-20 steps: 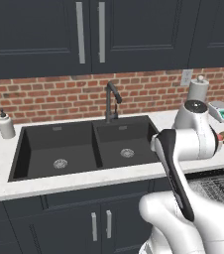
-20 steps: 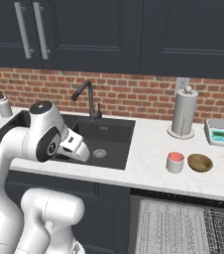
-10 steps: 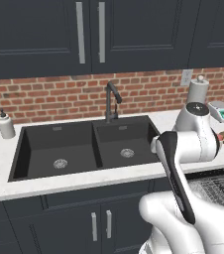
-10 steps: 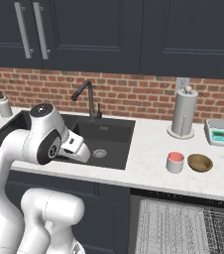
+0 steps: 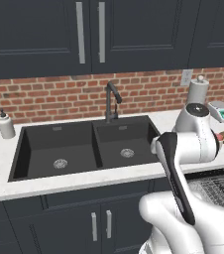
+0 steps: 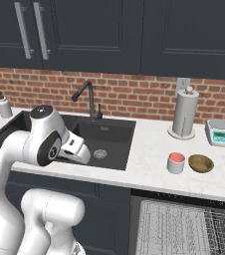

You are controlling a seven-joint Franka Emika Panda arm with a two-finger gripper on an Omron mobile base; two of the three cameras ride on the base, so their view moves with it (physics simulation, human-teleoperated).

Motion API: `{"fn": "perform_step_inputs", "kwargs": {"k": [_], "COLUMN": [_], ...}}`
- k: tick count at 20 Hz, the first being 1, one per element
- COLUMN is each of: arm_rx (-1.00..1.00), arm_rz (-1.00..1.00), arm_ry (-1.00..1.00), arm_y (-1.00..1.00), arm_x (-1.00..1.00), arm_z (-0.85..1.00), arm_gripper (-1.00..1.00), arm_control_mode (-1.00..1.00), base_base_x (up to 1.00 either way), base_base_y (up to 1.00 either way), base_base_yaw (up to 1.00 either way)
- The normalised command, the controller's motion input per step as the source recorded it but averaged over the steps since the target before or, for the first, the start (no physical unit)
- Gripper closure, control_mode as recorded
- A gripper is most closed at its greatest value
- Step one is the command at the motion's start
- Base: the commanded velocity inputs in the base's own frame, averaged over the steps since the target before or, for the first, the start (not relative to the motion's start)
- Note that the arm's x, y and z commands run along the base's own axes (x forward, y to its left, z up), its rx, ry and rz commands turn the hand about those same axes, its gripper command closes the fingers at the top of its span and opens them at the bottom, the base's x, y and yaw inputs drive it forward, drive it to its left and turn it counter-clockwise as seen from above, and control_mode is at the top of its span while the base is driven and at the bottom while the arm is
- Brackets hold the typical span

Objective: Pick up the cup and bowl from the counter, place them in the dishwasher, and close the dishwasher door.

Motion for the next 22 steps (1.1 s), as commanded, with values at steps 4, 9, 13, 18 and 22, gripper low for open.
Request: {"fn": "perform_step_inputs", "kwargs": {"k": [4, 9, 13, 18, 22], "arm_rx": [0.0, 0.0, 0.0, 0.0, 0.0], "arm_rz": [-0.02, -0.12, -0.18, -0.11, 0.0], "arm_ry": [0.0, -0.03, -0.03, -0.03, -0.06], "arm_y": [0.0, 0.0, 0.0, 0.0, 0.0], "arm_x": [-0.24, -0.32, -0.23, -0.01, 0.0], "arm_z": [-0.04, -0.09, -0.09, 0.0, 0.0], "arm_gripper": [-1.0, -1.0, -1.0, -1.0, -1.0], "arm_control_mode": [-1.0, -1.0, -1.0, -1.0, -1.0], "base_base_x": [0.0, 0.0, 0.0, 0.0, 0.0], "base_base_y": [0.0, 0.0, 0.0, 0.0, 0.0], "base_base_yaw": [0.0, 0.0, 0.0, 0.0, 0.0]}}
